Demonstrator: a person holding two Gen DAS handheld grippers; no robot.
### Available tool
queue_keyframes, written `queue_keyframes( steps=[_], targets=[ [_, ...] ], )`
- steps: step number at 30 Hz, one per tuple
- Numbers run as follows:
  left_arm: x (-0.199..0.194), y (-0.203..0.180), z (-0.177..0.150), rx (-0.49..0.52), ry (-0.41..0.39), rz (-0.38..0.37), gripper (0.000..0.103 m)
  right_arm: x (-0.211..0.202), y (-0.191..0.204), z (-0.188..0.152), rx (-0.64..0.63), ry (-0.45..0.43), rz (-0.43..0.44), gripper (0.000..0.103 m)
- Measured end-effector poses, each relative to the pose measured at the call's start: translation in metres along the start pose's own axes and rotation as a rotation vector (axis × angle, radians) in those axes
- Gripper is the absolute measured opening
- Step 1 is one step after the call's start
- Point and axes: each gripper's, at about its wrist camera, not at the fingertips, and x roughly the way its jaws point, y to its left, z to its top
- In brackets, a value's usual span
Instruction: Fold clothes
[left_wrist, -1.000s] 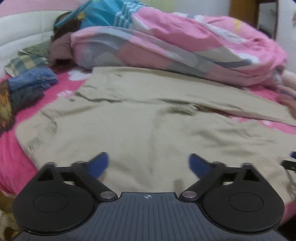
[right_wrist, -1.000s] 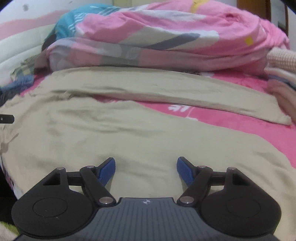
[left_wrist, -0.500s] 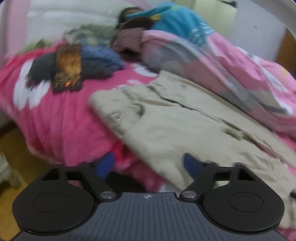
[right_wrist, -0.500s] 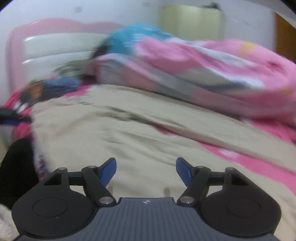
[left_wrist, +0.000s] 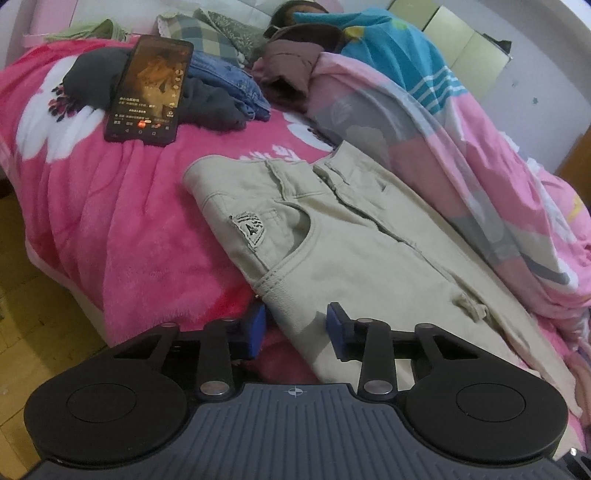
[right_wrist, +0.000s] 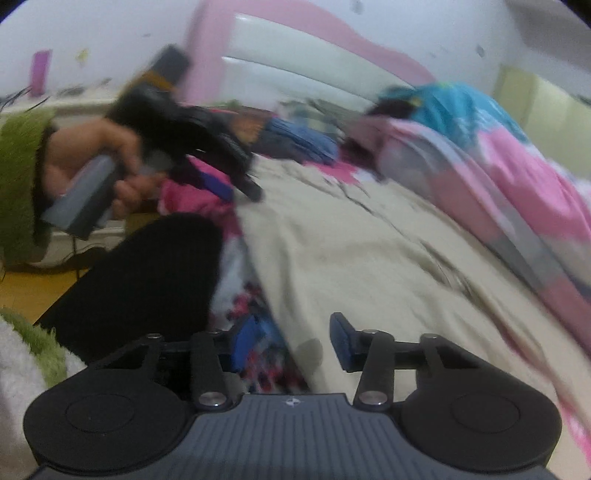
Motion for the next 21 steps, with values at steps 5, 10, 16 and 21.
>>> queue_keyframes(
  steps=[5,10,16,21],
  targets=[
    [0.002,0.000,0.001,0.005,-0.004,0.002,0.035,0.032,0.022,0.012,-0.159,-0.003,0.009,0.041],
    [0.000,0.000,0.002,0.009,-0.018,0.001,0.020,0.063,0.037,0.009,-0.301,0.049,-0.081,0.019],
    [-0.006,0.001,0.004,0.008,-0.053,-0.007,0.012,0.046,0.018,0.023,-0.157,0.003,-0.045,0.003],
    [-0.004,0.008,0.002,-0.020,-0.034,-0.023,0.014,0.056,0.025,0.013,-0.184,0.053,-0.011,0.003]
  ],
)
